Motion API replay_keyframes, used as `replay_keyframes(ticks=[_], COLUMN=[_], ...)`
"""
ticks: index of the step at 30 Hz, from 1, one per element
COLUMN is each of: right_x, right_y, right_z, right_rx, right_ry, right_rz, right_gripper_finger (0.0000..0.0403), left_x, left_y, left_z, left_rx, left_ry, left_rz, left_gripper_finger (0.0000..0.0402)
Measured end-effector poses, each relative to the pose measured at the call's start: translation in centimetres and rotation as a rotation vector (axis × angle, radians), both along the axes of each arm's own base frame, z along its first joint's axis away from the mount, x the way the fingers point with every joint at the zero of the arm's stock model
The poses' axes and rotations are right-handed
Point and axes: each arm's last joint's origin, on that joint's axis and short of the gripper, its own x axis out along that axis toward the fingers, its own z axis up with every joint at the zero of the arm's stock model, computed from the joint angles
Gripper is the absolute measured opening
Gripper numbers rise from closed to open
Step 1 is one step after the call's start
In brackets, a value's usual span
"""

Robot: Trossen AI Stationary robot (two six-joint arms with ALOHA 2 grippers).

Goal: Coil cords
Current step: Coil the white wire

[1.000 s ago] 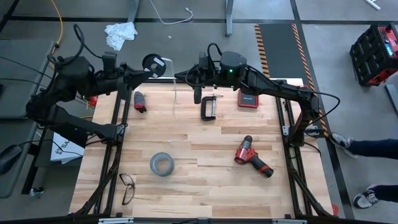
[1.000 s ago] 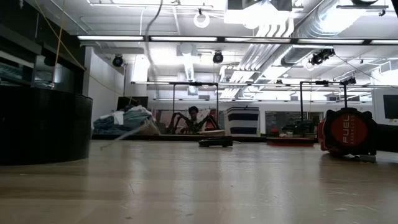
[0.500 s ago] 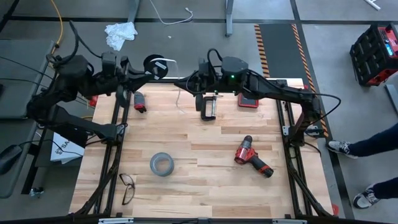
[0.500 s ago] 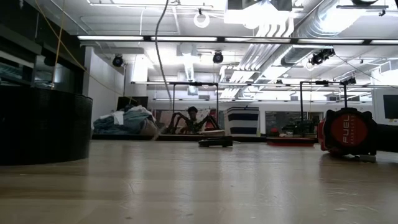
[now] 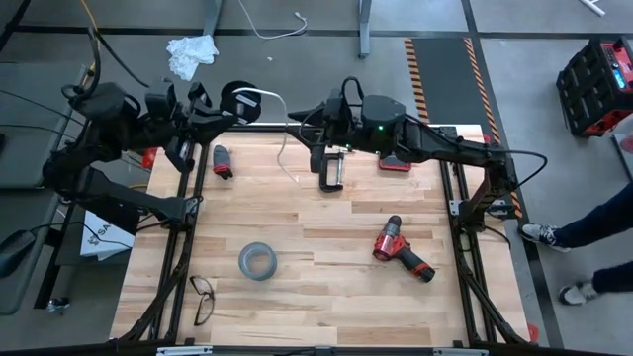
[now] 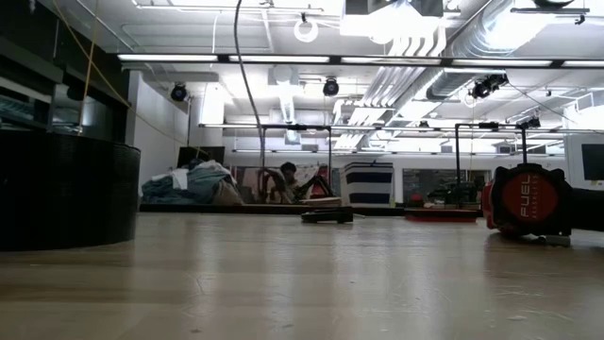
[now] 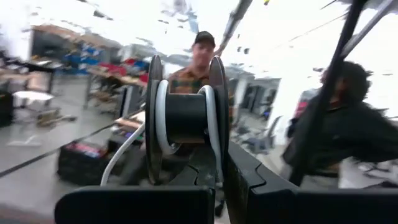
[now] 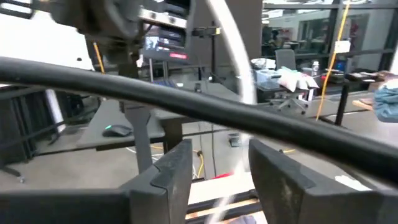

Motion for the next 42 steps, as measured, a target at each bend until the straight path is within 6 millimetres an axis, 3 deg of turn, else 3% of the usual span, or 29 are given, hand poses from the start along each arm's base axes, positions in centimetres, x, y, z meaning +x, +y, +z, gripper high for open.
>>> replay_keyframes(ticks=[16,26,30,33,42], right_x=[-0.02,-0.02,-0.02,-0.02,-0.02], right_y=[-0.16,-0.18,-0.18,-0.18,-0.16], right_z=[0.11,0.1,0.1,0.1,0.07], right_rx=[0.029,0.045,0.046,0.046,0.047], right_ry=[-0.02,-0.023,-0.024,-0.023,-0.02], right_rz=[-0.037,-0.042,-0.042,-0.042,-0.035], right_gripper_finger=[0.0153,0.0036,0.0012,0.0016,0.0082], left_x=[0.64,0.64,0.64,0.64,0.59], left_y=[-0.13,-0.12,-0.12,-0.1,-0.06], left_z=[0.55,0.53,0.53,0.52,0.46], left_rx=[-0.01,-0.01,-0.009,-0.003,0.007], left_ry=[-0.07,-0.067,-0.067,-0.067,-0.058], left_rz=[-0.058,-0.055,-0.053,-0.044,-0.025], left_gripper_finger=[0.0001,0.0001,0.0001,0.0001,0.0001])
